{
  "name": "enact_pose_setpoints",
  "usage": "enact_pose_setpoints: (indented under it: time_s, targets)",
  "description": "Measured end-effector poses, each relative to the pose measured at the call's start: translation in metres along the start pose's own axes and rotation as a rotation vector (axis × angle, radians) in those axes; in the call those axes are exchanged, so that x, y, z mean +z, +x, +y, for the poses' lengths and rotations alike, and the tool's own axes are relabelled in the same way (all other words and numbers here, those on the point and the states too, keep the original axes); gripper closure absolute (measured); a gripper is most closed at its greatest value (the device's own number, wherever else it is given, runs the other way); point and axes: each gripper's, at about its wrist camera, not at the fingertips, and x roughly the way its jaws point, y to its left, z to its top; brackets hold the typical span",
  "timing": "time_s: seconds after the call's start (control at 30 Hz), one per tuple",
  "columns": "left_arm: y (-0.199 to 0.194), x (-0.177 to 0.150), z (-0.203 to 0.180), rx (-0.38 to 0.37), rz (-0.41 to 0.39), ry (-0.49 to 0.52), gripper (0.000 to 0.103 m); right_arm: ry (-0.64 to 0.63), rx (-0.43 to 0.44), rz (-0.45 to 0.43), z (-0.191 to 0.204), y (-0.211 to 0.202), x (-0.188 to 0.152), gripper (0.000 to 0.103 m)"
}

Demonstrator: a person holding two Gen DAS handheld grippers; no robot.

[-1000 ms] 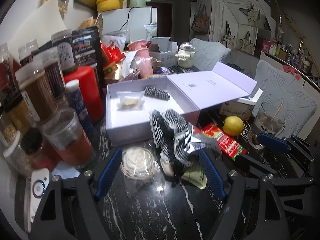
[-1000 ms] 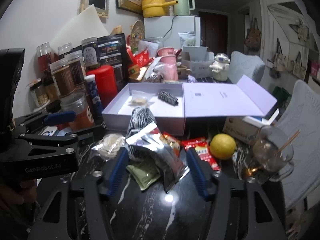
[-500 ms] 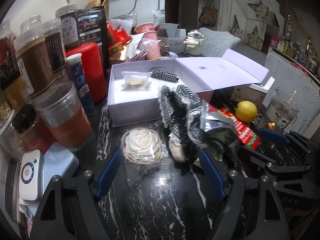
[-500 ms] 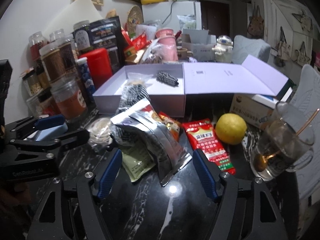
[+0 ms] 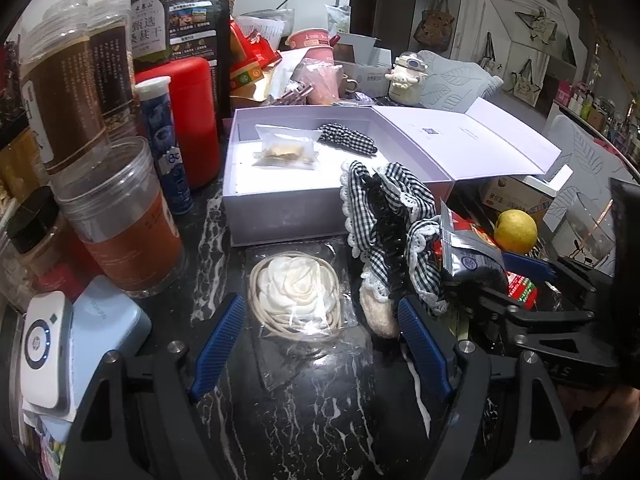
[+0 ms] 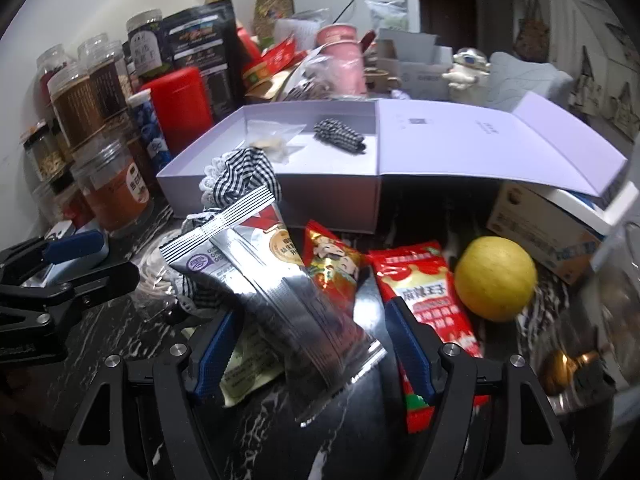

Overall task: Organize soft objects
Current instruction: 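Grasp the large gingham scrunchie with the left gripper while the right grasps the silver pouch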

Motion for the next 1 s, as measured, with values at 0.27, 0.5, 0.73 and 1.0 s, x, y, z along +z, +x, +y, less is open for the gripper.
enact_pose_setpoints:
  time_s: [0.27, 0.5, 0.73, 1.0]
  targets:
    - [0.004, 0.000, -0.002, -0.028, 0.017, -0.030, 0.024, -0.012, 0.053, -0.005, -0.001, 0.003, 0.000, 0.065]
    - [0.000, 0.002, -0.018, -0.035, 0.001, 0.010, 0.024, 0.036, 0.038, -0.050, -0.012, -0.026, -0.007, 0.073]
    - [0.004, 0.011, -0.038, -0.087, -0.012, 0.037, 0.024, 0.076, 0.018, -0.078, -0.022, -0.054, -0.016, 0.073]
    - [0.036, 0.022, -0.049, -0.063, 0.000, 0.034, 0.024, 0.110, 0.001, -0.072, -0.034, -0.058, -0.027, 0.073]
